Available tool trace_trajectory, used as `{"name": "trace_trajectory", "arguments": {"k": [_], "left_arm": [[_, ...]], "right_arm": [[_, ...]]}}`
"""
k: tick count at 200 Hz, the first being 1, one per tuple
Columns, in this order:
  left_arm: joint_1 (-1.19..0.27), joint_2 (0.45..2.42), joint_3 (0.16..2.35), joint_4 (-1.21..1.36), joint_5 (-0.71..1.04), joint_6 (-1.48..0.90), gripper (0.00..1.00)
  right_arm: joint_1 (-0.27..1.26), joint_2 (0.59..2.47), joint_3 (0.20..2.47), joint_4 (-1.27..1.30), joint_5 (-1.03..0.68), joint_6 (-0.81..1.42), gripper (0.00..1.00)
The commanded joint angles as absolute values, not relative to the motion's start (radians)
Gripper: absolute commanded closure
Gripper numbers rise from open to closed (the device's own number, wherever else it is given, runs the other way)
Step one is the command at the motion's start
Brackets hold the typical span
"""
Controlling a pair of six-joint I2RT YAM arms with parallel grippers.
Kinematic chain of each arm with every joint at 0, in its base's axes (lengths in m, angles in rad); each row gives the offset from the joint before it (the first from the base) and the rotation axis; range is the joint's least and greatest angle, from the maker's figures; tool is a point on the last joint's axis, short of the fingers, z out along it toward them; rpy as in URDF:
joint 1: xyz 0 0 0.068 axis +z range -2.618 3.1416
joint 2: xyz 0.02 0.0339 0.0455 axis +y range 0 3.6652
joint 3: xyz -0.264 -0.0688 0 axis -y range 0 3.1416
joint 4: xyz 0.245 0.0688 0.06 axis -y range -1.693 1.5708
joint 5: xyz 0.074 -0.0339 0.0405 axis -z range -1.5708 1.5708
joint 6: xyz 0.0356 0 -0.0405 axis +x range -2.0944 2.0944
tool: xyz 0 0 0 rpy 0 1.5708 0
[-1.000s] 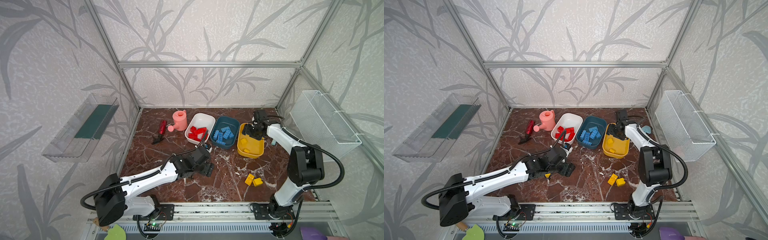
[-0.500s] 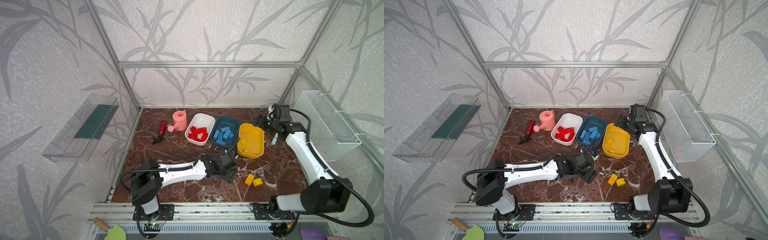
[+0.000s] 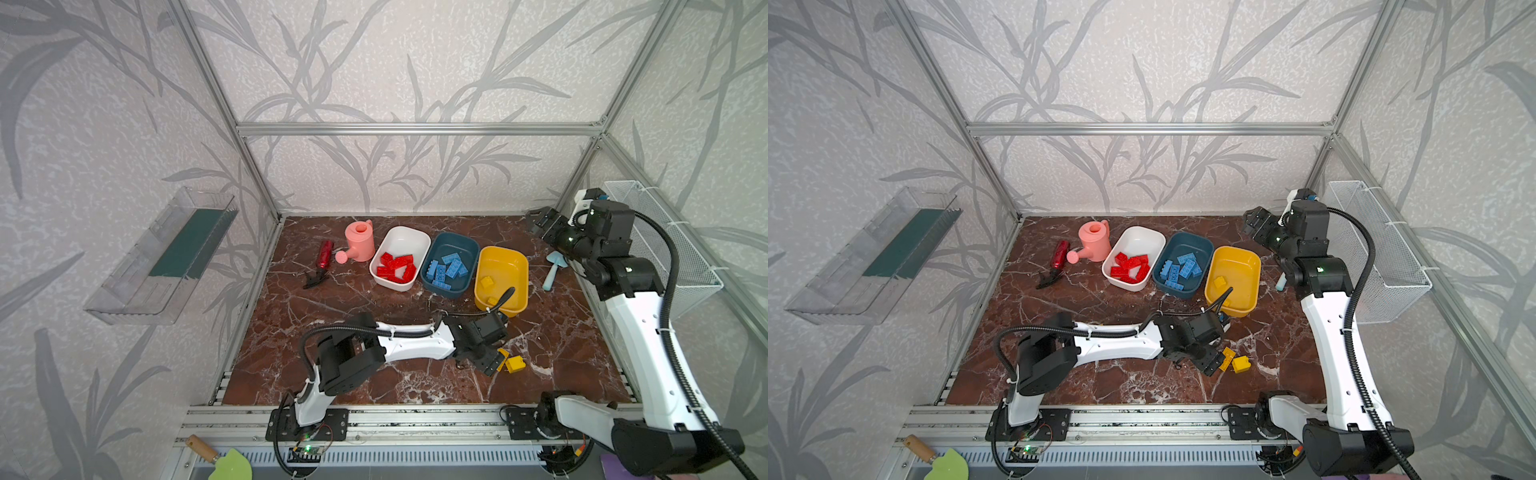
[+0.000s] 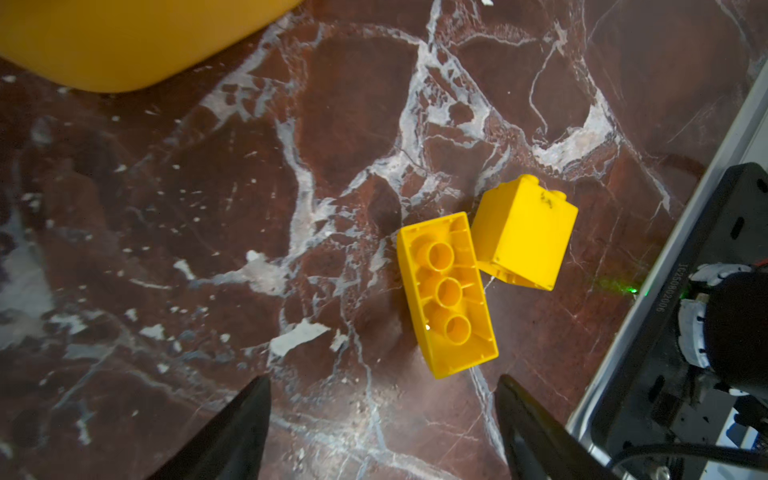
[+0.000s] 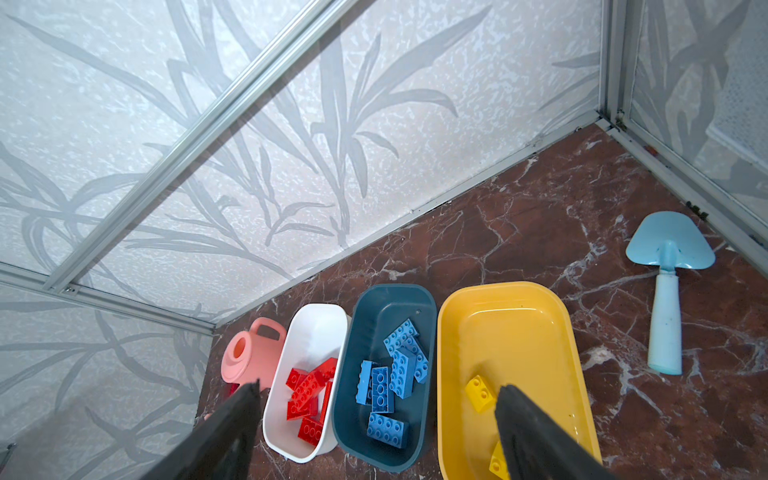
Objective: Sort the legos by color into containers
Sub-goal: 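Grasp a yellow brick with the left gripper while the right moves toward the trowel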
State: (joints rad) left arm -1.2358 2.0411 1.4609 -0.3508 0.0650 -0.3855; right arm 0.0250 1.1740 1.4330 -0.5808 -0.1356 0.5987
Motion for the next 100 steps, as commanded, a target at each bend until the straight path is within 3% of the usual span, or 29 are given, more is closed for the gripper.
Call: {"name": "trace_trajectory", "arguments": {"k": [1, 63, 81, 100], "left_arm": [[-1.249, 2.074, 1.514, -0.378, 0.09, -0.393, 0.16], [-1.261, 2.161, 1.599, -0.426, 0.077, -0.381, 0.21], [-1.261, 2.188, 1.624, -0.442, 0.078, -0.377, 0.28], [-1.26, 2.209, 1.648, -0.46, 0.071, -0.372, 0.42]], "right_arm": [[0.022, 1.168, 1.461, -0.599, -0.144, 0.601, 0.11], [0.021, 1.143, 1.411, -0.572, -0.153, 0.605, 0.11], [0.022, 1.138, 1.407, -0.569, -0.159, 0.606, 0.11], [0.022, 1.127, 1.393, -0.558, -0.164, 0.611, 0.11]]}}
